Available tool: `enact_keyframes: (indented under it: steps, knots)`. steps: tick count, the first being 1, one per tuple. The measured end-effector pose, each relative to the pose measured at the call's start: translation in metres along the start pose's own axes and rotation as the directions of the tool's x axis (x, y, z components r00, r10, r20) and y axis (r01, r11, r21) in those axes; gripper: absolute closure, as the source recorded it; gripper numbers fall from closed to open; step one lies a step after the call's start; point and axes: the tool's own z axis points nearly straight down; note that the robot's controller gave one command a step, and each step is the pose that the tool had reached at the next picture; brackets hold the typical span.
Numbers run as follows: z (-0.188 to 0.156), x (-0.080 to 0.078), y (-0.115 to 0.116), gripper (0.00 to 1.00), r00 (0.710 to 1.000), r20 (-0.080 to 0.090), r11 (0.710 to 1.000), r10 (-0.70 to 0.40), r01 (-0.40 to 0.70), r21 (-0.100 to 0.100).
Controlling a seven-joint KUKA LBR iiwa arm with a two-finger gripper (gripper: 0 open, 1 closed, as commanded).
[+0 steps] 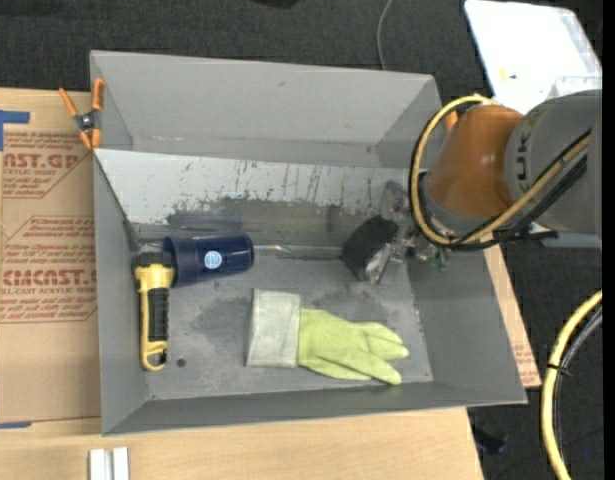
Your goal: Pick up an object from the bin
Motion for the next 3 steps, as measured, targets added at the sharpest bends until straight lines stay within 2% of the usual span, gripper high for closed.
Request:
enact_keyframes:
  steps: [3]
  knots:
    - [0.0001,0.0001,-0.0001,0.0,1.0,0.0,1.0,0.0,0.0,0.0]
